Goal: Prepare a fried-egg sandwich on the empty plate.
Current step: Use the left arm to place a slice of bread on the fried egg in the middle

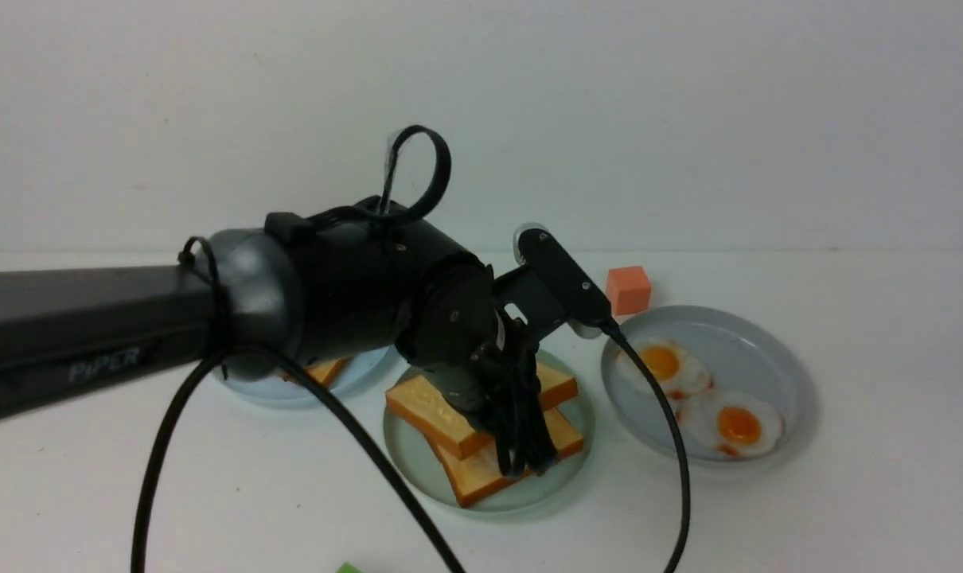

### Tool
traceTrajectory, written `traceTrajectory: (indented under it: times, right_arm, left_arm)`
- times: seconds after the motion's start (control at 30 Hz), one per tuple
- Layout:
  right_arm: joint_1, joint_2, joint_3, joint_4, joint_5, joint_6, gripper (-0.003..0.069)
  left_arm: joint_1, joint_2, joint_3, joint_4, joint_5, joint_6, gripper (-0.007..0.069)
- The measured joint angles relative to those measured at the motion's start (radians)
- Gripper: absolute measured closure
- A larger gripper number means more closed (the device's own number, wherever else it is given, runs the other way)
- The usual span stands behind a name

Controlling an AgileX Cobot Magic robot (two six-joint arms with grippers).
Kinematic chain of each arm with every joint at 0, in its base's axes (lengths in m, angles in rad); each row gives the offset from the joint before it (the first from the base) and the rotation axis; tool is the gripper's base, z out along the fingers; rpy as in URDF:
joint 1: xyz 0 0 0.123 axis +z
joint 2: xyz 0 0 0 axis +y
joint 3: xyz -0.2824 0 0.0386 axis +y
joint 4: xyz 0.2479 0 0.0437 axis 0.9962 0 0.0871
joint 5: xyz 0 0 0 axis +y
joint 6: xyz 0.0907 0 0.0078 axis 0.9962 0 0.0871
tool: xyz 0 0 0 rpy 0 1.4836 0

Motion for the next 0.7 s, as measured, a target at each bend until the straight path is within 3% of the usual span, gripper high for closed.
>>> traceTrajectory:
  times: [0.5, 0.7]
  right_arm:
    - [0.0, 0.0, 0.0, 0.0, 0.0, 0.0, 0.0638]
    - [0.0, 0.0, 0.0, 0.0, 0.0, 0.0, 0.0634]
  left_arm:
    - [-0.002, 0.075, 0.0, -0.034, -0.025, 0.037, 0.06]
    - [-0.002, 0.077, 0.0, -0.036, -0.016, 0.036, 0.0454]
